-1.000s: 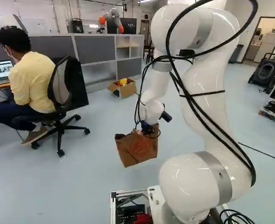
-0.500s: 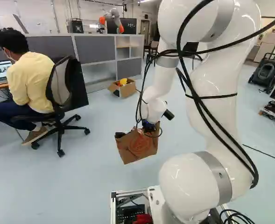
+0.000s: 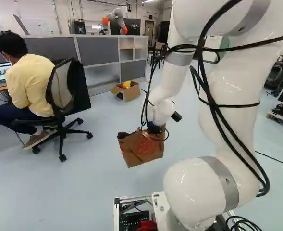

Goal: Pick up the grocery bag from the ground

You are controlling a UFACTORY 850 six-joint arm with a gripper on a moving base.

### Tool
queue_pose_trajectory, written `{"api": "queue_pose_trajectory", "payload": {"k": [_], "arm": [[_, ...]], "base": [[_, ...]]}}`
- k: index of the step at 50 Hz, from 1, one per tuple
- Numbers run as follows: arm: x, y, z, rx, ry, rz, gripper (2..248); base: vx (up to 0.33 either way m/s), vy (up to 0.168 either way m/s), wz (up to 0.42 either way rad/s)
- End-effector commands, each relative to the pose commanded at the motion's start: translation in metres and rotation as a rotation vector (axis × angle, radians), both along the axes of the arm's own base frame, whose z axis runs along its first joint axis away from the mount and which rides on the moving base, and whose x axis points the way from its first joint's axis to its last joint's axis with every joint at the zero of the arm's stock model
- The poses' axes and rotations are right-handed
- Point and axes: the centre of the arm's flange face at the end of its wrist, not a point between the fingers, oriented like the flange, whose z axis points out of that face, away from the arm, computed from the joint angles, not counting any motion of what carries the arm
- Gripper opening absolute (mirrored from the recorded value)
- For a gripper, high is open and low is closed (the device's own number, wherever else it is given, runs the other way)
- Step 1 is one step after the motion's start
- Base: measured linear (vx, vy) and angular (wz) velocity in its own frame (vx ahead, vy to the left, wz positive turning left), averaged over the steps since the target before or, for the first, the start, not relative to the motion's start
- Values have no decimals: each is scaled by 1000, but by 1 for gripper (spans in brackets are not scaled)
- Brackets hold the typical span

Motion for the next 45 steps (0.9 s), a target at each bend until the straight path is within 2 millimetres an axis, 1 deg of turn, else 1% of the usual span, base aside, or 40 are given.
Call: {"api": "queue_pose_trajectory", "payload": {"k": [45], "arm": [[-26, -2, 51, 9, -131, 0, 23]], "base": [[0, 0, 0]]}}
